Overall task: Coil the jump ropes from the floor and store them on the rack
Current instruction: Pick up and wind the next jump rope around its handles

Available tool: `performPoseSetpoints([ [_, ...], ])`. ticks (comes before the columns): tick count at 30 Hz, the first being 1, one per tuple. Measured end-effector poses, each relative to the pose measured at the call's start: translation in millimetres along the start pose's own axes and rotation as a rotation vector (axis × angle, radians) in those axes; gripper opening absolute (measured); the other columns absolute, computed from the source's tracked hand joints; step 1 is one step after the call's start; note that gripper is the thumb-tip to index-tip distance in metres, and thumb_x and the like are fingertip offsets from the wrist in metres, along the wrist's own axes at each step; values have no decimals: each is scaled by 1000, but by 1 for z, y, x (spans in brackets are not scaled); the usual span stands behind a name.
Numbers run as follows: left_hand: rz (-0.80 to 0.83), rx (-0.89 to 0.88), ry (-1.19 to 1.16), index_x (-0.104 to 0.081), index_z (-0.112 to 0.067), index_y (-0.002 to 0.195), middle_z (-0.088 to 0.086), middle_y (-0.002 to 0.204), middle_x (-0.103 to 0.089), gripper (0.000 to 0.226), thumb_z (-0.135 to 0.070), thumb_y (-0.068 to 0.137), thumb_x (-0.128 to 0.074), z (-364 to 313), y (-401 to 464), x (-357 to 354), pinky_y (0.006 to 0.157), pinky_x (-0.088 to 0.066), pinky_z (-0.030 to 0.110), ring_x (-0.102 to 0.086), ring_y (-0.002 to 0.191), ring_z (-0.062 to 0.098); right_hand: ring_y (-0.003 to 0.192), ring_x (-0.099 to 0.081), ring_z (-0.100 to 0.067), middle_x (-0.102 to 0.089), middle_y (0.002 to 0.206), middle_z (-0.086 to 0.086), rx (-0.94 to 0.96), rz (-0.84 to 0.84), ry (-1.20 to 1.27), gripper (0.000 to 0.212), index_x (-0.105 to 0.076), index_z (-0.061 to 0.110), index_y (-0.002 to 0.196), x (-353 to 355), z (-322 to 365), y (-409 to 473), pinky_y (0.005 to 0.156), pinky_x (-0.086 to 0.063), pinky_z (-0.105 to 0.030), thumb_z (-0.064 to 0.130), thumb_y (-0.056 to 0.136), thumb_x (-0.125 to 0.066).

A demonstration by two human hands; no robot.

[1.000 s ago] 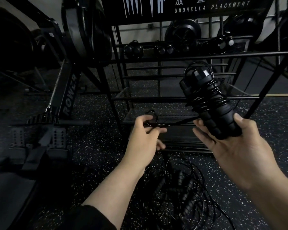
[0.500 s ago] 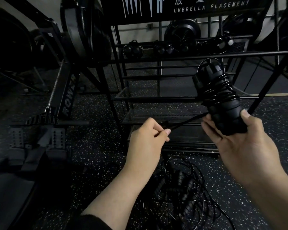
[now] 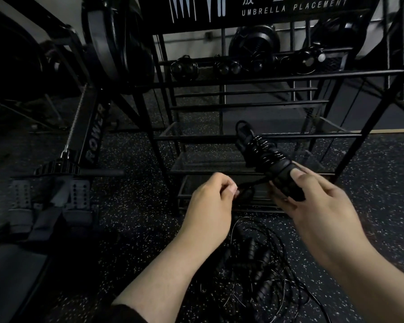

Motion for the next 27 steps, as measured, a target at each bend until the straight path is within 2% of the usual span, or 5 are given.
performPoseSetpoints([
  [8,-198,65,-650,-59,-14,100,-2,97,-72,21,-16,110,-41,0,0,13,92,-57,32,-73,96,10,104,-74,-30,-78,104,-12,-61,-188,37,20,-70,8,102,25,-3,11,91,-58,-42,23,103,-58],
  [13,-119,81,-563,-64,-14,94,-4,74,-63,18,-16,106,-50,-1,2,16,71,-54,24,-64,71,12,104,-74,-33,-77,108,-17,-31,-136,203,27,-63,6,114,22,5,13,97,-54,-50,27,107,-48],
  [17,54,209,-615,-64,-15,107,6,85,-75,13,-12,104,-51,-2,-4,0,57,-50,32,-61,64,20,114,-70,-37,-71,123,-20,-66,7,331,40,-59,6,130,10,4,11,101,-49,-53,32,107,-40],
  [24,111,380,-854,-44,-31,141,13,99,-77,43,-15,104,-57,8,-5,-11,70,-61,38,-72,75,27,114,-70,-35,-69,125,-25,-55,108,379,42,-61,4,128,0,8,5,100,-53,-49,30,107,-35],
  [27,124,357,-593,-60,-31,126,7,99,-73,22,-29,105,-54,15,0,-4,76,-64,46,-72,77,22,113,-70,-35,-71,122,-23,-58,121,349,40,-62,4,123,-2,8,3,96,-55,-48,28,107,-35],
])
Point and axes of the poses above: each hand's wrist, its own y-axis towards the middle knuckle, its own x-axis out of the back of the hand, z = x × y, the point moved 8 cm from there along y, towards the middle knuckle
